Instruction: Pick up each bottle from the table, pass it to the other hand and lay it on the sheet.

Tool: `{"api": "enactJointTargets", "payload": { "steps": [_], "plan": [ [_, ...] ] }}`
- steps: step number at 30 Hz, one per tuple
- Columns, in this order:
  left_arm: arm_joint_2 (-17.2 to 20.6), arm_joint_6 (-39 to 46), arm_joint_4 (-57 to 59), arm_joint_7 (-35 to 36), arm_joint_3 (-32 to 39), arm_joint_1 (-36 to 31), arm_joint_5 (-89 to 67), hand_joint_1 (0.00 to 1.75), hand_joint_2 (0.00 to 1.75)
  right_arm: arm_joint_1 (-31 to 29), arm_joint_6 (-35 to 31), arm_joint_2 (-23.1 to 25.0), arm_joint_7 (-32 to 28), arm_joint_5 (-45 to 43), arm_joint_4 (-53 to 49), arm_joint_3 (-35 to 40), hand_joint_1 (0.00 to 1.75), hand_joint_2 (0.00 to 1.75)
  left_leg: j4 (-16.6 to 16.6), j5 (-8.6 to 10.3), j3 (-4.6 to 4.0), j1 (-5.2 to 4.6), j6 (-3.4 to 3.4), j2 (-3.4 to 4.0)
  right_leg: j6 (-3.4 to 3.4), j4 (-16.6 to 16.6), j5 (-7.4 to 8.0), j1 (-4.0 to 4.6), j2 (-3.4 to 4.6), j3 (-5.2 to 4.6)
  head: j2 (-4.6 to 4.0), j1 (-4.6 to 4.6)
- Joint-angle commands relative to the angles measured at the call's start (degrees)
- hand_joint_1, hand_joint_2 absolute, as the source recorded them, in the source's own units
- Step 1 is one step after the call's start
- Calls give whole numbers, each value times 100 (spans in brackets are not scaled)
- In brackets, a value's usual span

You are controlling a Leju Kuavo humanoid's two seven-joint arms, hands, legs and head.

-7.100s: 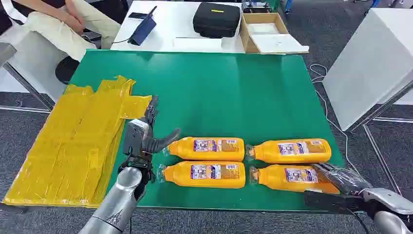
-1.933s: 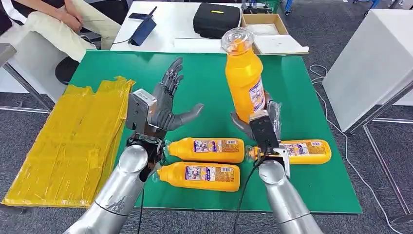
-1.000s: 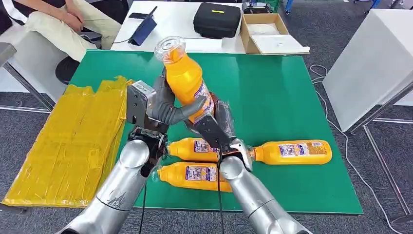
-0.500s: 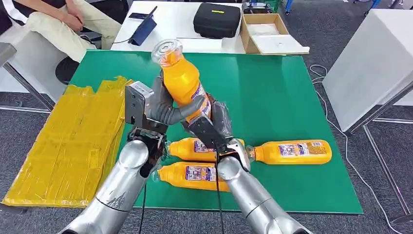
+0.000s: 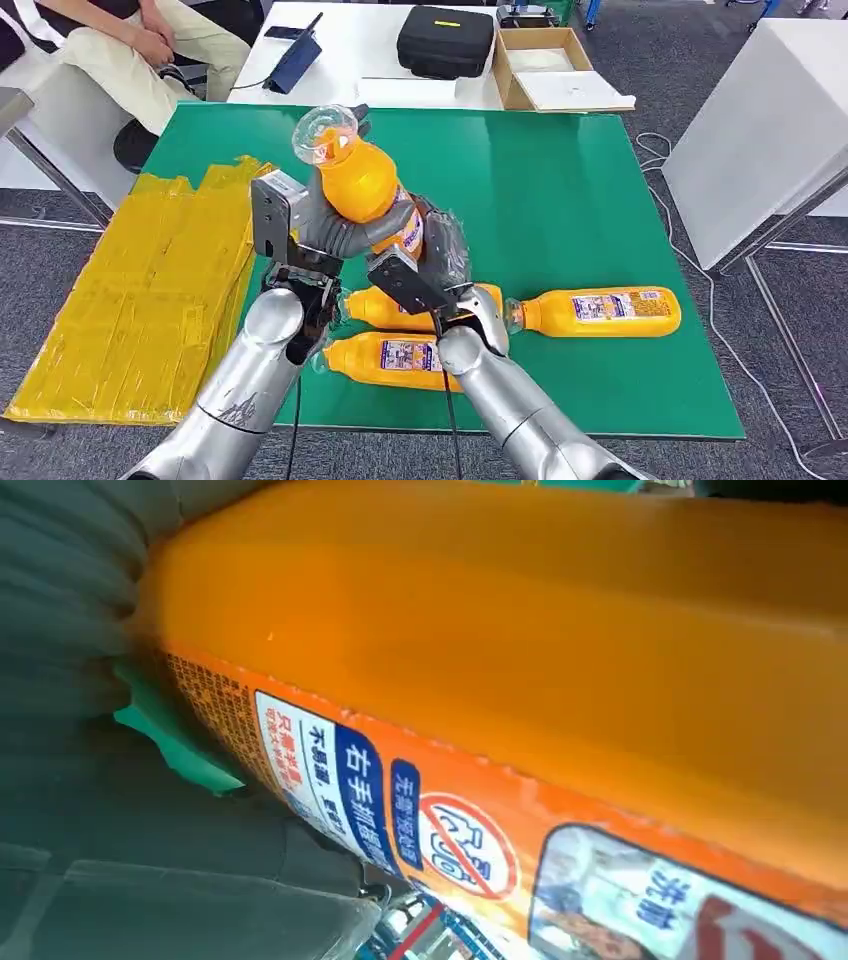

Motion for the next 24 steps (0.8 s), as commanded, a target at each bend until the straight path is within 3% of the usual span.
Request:
{"api": "enactJointTargets", "payload": {
  "steps": [1, 10, 11, 21, 22, 24],
  "plan": [
    [102, -72, 441, 40, -311, -349, -6, 0, 175, -213, 79, -46, -38, 153, 396, 726, 175, 175, -1, -6, 17, 8, -21, -3, -17, -5, -6, 9, -8, 21, 0, 0],
    [107, -68, 406, 3, -303, -336, 55, 3, 175, -229, 82, -47, -21, 131, 428, 752, 175, 175, -1, -9, 26, 12, -29, -5, -23, -7, -8, 13, -11, 31, 0, -2],
    [114, -71, 373, -45, -298, -324, 121, 171, 175, -240, 73, -51, -28, 94, 446, 755, 175, 175, 0, -6, 17, 9, -21, -4, -17, -5, -5, 10, -9, 21, 0, 0],
    [143, -57, 349, -88, -390, -323, 287, 175, 175, -211, -31, -136, -37, -113, 397, 759, 175, 175, -1, -6, 18, 10, -22, -7, -17, -7, -6, 10, -12, 24, 0, 0],
    [131, -52, 350, -86, -377, -325, 319, 164, 175, -215, -34, -142, -29, -129, 394, 752, 175, 175, -2, -14, 39, 17, -36, -5, -28, -13, -11, 17, -14, 47, 0, 0],
    [134, -53, 361, -85, -377, -335, 342, 175, 175, -213, -34, -152, -27, -150, 385, 754, 175, 175, -1, -9, 28, 12, -29, -9, -23, -8, -9, 12, -16, 35, 0, 0]
  ]
}}
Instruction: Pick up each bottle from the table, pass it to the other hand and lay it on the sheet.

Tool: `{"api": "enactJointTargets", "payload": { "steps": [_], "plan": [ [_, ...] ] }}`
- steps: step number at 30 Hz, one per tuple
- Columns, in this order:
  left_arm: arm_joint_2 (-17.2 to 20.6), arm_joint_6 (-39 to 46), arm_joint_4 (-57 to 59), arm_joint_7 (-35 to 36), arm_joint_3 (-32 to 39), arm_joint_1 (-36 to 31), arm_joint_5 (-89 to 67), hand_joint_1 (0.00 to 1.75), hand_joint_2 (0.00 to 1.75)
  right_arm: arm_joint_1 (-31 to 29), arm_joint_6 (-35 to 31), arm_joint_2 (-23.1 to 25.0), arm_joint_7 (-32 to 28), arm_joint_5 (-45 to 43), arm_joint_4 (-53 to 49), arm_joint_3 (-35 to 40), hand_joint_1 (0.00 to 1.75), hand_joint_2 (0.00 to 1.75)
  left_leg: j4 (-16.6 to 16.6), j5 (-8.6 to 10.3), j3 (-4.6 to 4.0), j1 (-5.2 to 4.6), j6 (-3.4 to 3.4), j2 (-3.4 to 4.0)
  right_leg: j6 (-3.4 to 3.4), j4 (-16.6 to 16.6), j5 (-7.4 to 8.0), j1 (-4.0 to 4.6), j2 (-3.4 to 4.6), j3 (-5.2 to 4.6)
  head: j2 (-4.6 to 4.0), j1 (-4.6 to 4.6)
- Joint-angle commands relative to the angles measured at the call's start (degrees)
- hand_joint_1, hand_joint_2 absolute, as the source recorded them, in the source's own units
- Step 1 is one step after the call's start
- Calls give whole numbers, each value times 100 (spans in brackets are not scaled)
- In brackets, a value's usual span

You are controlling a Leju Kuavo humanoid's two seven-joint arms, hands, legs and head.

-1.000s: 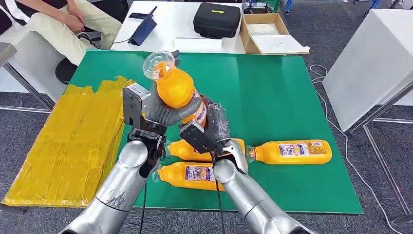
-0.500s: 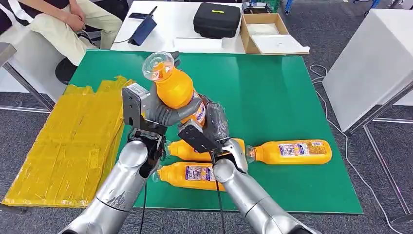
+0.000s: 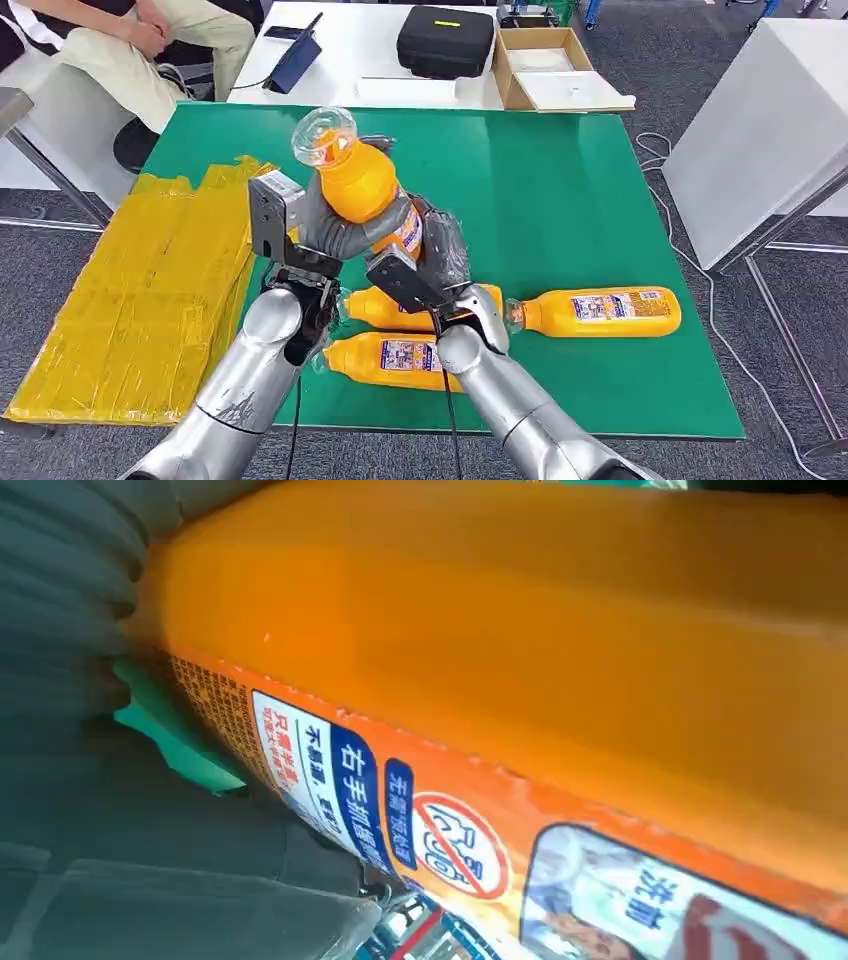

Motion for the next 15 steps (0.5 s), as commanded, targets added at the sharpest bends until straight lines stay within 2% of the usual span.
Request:
{"api": "enactJointTargets", "payload": {
  "steps": [1, 10, 11, 12, 15],
  "plan": [
    [92, -32, 358, 24, -338, -341, 114, 175, 175, -139, 7, -116, -35, 6, 295, 622, 175, 175, -1, -7, 21, 12, -24, -7, -19, -8, -6, 12, -13, 27, 0, 0],
    [118, -33, 330, 21, -342, -356, 138, 175, 175, -140, 24, -131, -2, -75, 248, 580, 175, 175, 0, -5, 16, 10, -21, -8, -16, -5, -6, 10, -13, 20, 0, 0],
    [118, -27, 344, 15, -336, -368, 152, 175, 175, -132, 32, -136, 1, -104, 232, 561, 175, 175, -3, -17, 50, 21, -46, -6, -37, -17, -14, 22, -17, 59, 0, 0],
    [115, -21, 345, 11, -329, -370, 162, 175, 175, -128, 38, -143, -4, -127, 217, 543, 175, 175, 0, -6, 19, 10, -23, -9, -18, -6, -7, 10, -15, 24, 0, 0],
    [128, 6, 300, -8, -282, -338, 199, 175, 175, -91, 33, -200, -45, -183, 100, 500, 175, 175, 0, -3, 9, 7, -15, -8, -12, -4, -4, 7, -12, 12, 0, 0]
  ]
}}
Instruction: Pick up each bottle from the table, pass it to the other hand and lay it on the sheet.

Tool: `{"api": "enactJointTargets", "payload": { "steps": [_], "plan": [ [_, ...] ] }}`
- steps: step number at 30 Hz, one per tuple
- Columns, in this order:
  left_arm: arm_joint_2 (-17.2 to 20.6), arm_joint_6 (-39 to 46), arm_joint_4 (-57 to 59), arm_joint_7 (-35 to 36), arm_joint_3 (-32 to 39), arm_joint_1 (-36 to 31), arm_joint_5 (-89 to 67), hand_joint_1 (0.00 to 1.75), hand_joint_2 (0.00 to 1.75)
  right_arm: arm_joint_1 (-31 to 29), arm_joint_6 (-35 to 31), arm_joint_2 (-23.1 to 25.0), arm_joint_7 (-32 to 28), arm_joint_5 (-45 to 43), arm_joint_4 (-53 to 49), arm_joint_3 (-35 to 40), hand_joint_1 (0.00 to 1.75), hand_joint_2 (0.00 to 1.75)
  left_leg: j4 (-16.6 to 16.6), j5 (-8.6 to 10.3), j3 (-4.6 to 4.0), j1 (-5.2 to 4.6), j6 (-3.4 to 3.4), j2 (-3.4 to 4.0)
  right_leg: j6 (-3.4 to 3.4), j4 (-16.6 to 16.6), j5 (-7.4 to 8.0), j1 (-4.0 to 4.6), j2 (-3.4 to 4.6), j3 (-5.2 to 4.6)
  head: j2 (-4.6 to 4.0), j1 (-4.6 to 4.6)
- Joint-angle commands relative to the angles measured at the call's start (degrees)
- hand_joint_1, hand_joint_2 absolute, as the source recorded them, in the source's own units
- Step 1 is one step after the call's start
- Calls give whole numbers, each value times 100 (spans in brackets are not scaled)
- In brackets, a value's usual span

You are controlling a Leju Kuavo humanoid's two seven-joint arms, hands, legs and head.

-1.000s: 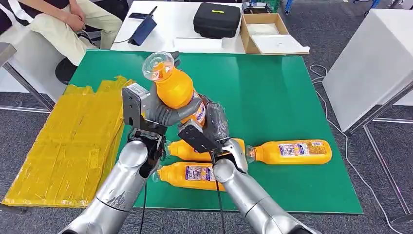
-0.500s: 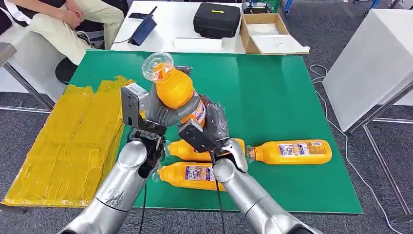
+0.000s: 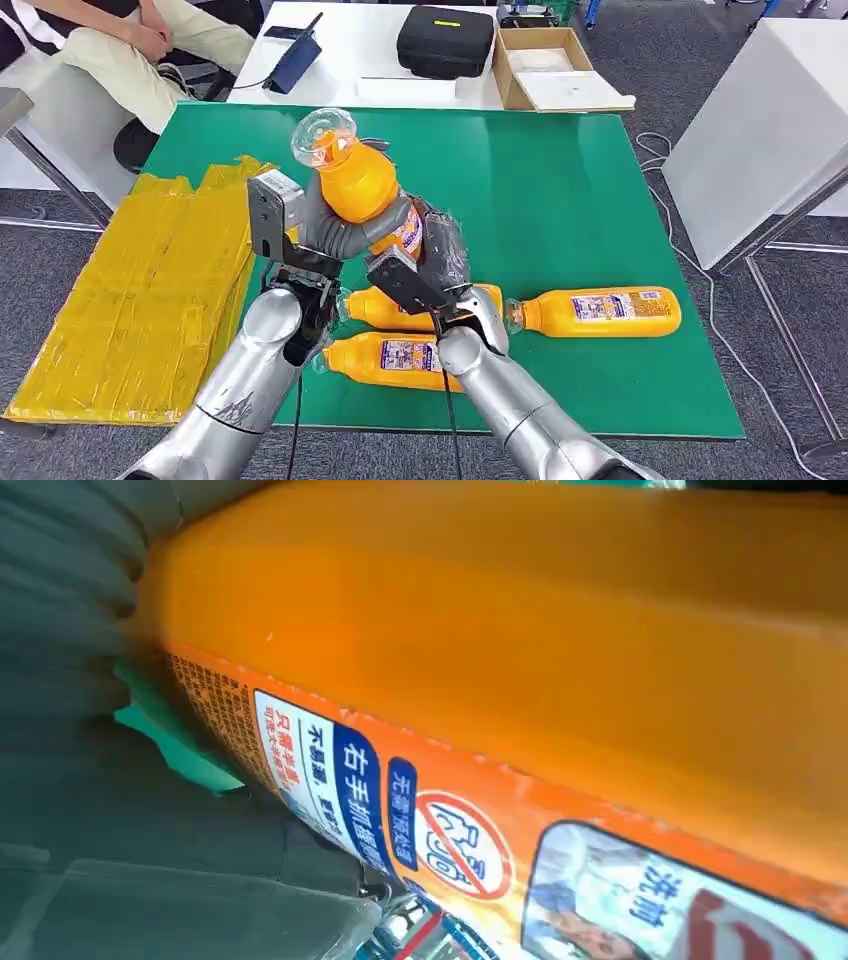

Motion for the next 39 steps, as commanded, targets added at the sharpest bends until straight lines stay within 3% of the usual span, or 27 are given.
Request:
{"api": "enactJointTargets", "payload": {
  "steps": [1, 12, 13, 14, 21, 26, 27, 30, 32, 35, 36, 39],
  "plan": [
    [112, -7, 278, -2, -249, -313, 78, 175, 175, -80, 83, -190, -55, -51, 65, 410, 175, 175, 0, -10, 25, 13, -27, -11, -22, -7, -10, 14, -17, 33, 0, 2],
    [119, 65, 214, -47, -179, -222, 83, 175, 175, 29, 53, -244, -123, -78, -184, 388, 175, 175, 0, -10, 26, 14, -30, -7, -24, -8, -9, 15, -14, 34, 0, 2],
    [130, 85, 194, -61, -152, -191, 76, 175, 175, 70, 39, -270, -138, -79, -281, 378, 45, 175, -2, -7, 21, 11, -25, -7, -20, -8, -7, 12, -13, 28, 0, 2],
    [150, 136, 133, -107, -94, -116, 39, 175, 175, 189, 32, -324, -142, -96, -568, 329, 0, 175, -3, -5, 16, 8, -19, -6, -15, -7, -5, 9, -10, 22, 0, 2],
    [333, 270, -417, -110, 631, 183, -12, 175, 175, 815, 525, -1017, 184, -275, -2713, -136, 0, 175, -3, -7, 12, 6, -20, 1, -16, -6, -5, 7, -3, 18, 0, 4],
    [307, 265, -429, -136, 713, 220, -52, 175, 175, 904, 548, -1097, 179, -198, -2905, -227, 0, 175, 1, -14, 34, 15, -36, -13, -29, -10, -15, 16, -22, 45, 0, 4],
    [335, 289, -444, -142, 745, 267, -70, 175, 175, 943, 576, -1154, 164, -244, -3041, -302, 0, 175, 0, -6, 9, 7, -18, -3, -14, -6, -4, 7, -5, 15, 0, 2],
    [437, 334, -552, -179, 897, 520, -154, 175, 175, 1169, 815, -1529, 243, -376, -3797, -645, 0, 175, -7, -17, 47, 16, -41, -4, -32, -19, -13, 17, -13, 57, 0, 2],
    [468, 347, -606, -220, 986, 679, -181, 175, 175, 1309, 930, -1759, 184, -556, -4089, -819, 0, 175, -7, -8, 24, 6, -23, -12, -18, -11, -10, 6, -17, 32, 0, 2],
    [470, 364, -507, -218, 1133, 702, -245, 175, 175, 1534, 798, -1882, 105, -590, -4362, -1080, 0, 175, -15, -24, 67, 19, -49, -10, -39, -32, -19, 20, -20, 83, 0, 2],
    [469, 456, -418, -236, 1158, 667, -337, 175, 175, 1572, 705, -1872, 52, -599, -4397, -1158, 0, 175, -3, -10, 20, 7, -23, -10, -18, -10, -10, 8, -14, 31, 0, 2],
    [529, 737, -123, -319, 1168, 533, -704, 175, 175, 1597, 485, -1901, 83, -499, -4456, -1312, 0, 175, -5, -11, 30, 10, -30, -15, -24, -12, -13, 11, -20, 42, 0, 2]
  ]
}}
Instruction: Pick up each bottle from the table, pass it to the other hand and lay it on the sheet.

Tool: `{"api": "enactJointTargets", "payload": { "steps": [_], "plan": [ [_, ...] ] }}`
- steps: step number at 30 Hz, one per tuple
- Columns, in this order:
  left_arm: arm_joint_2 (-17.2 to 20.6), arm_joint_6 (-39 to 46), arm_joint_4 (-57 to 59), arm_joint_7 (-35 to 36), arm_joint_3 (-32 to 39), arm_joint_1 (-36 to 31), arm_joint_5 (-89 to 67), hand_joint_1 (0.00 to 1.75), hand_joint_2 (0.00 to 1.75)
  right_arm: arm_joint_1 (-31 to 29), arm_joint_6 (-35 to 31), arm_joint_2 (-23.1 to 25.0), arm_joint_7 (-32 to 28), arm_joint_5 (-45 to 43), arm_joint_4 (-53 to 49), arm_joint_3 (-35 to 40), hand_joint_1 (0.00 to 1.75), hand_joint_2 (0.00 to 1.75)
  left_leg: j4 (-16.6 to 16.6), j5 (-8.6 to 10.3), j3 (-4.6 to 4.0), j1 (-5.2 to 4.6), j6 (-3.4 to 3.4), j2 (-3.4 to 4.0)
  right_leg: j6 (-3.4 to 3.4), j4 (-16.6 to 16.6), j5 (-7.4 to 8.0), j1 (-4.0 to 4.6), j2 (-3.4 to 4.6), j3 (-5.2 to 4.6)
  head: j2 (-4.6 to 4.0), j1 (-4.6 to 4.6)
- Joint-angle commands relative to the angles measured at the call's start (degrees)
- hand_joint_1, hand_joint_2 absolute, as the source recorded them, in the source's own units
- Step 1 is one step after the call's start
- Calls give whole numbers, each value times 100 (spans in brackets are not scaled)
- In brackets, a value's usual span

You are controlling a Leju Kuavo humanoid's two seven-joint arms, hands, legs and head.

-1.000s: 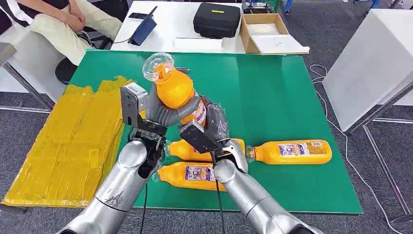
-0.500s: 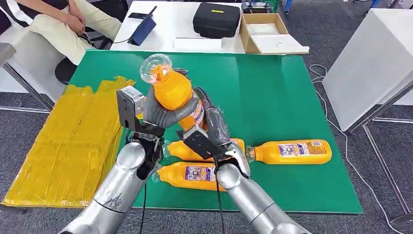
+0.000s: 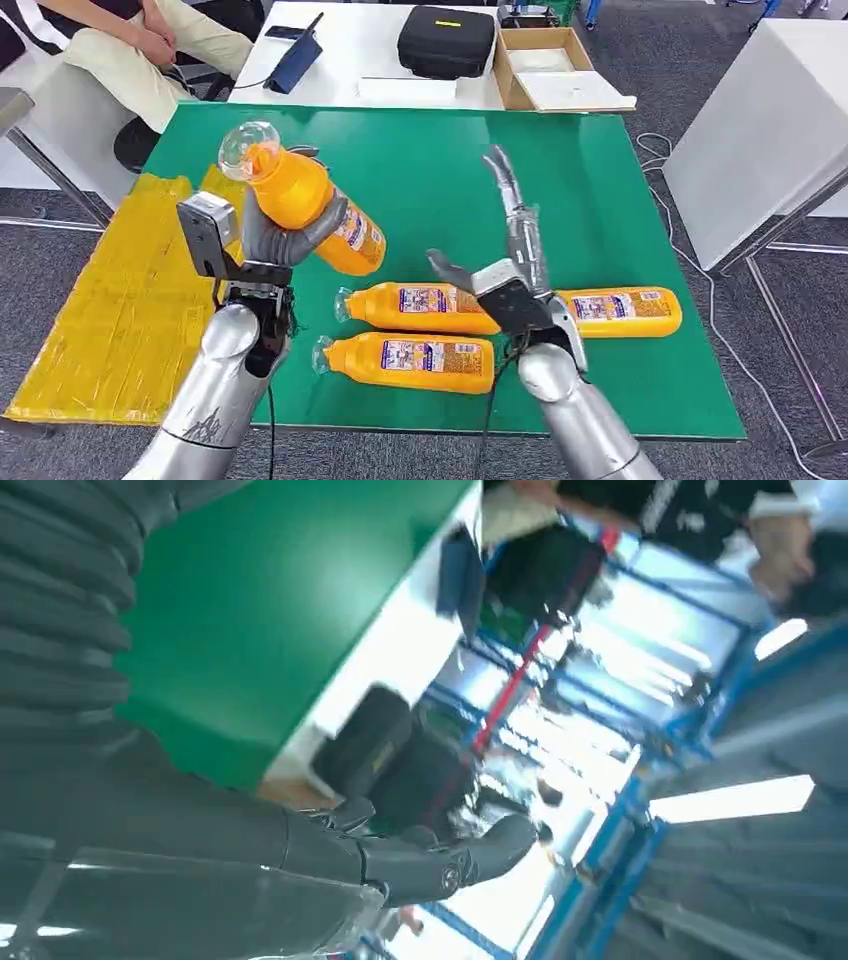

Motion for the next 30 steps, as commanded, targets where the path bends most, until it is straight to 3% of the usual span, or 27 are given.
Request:
{"api": "enactJointTargets", "payload": {
  "steps": [1, 2, 6, 11, 15, 17, 20, 30],
  "plan": [
    [204, 487, 594, -77, 290, -177, -642, 175, 175, 320, -376, -465, -14, 79, -715, -608, 0, 175, -3, -4, 16, 5, -19, -5, -16, -4, -5, 5, -9, 18, 0, 0],
    [226, 655, 678, -106, 276, -199, -868, 175, 175, 387, -499, -494, 21, 227, -755, -651, 0, 175, -7, -15, 49, 15, -43, -2, -35, -14, -13, 16, -12, 54, 0, 0],
    [363, 1136, 884, -170, 296, -252, -1581, 175, 175, 480, -866, -688, 281, 781, -905, -861, 0, 175, -6, -7, 32, 11, -29, -9, -23, -12, -8, 12, -16, 36, 0, 0],
    [829, 1456, 1448, -479, 400, -217, -2554, 175, 175, 871, -1183, -1394, 452, 1062, -1265, -1694, 0, 175, -8, -8, 37, 9, -28, -6, -22, -14, -8, 10, -14, 40, 0, 0],
    [1019, 1936, 1978, -992, 342, -295, -3172, 175, 175, 894, -1061, -1687, 372, 906, -1285, -2264, 0, 175, -8, -5, 31, 3, -19, -20, -15, -11, -10, 4, -25, 36, 0, 0],
    [1111, 2254, 2172, -1543, 379, -256, -3210, 175, 175, 706, -942, -1924, 227, 582, -1124, -2334, 0, 175, -8, -17, 52, 11, -36, -9, -29, -18, -15, 12, -18, 59, 0, 0],
    [1312, 2512, 2532, -1907, 405, -247, -3350, 175, 175, 561, -819, -2132, 145, 260, -992, -2389, 0, 175, -5, -6, 22, -4, -18, 8, -13, -5, -3, -1, 0, 21, 0, -2],
    [1509, 2602, 2850, -1939, 371, -169, -3438, 175, 175, 612, -778, -2264, 123, 31, -834, -2447, 0, 175, -6, -8, 25, 3, -19, 10, -14, -11, -2, 6, 3, 24, 0, -2]
  ]
}}
